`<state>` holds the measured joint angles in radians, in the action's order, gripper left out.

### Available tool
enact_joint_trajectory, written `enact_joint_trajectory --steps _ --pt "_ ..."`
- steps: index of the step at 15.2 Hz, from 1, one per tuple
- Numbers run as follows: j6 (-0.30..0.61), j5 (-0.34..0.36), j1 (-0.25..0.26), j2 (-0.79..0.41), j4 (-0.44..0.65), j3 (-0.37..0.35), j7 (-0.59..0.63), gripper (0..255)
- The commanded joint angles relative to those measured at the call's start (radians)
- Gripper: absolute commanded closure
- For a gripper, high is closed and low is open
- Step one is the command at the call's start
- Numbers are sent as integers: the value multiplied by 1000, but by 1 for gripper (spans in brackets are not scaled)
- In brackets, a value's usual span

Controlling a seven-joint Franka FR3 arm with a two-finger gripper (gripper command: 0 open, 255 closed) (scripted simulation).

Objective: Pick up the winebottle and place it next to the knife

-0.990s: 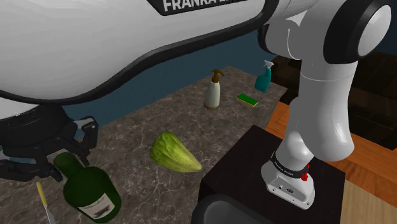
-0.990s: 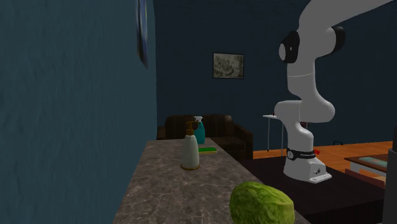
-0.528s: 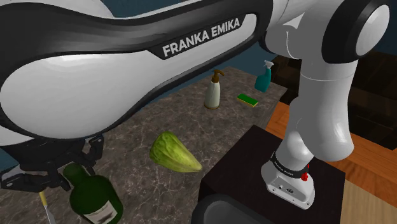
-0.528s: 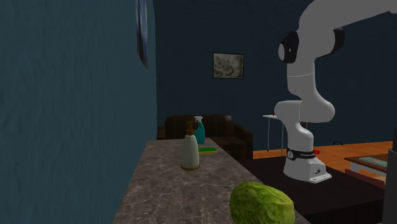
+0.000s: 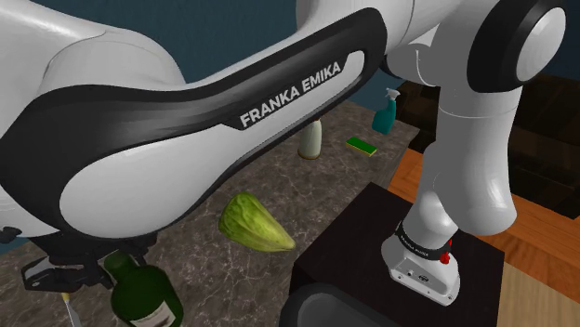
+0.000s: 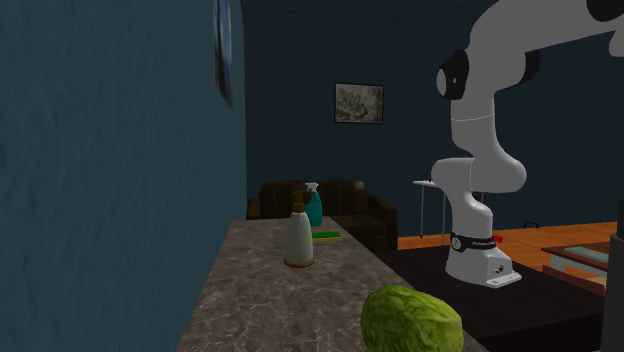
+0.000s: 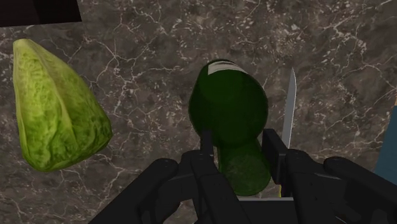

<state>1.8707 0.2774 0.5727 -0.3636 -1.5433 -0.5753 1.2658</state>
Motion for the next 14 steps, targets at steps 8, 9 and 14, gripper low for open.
enact_joint_trajectory --steps 8,9,14 --pt "2 0 0 0 -1 0 0 0" --pt "2 0 0 0 -1 0 0 0" --pt "-119 -11 14 11 111 -8 -11 0"
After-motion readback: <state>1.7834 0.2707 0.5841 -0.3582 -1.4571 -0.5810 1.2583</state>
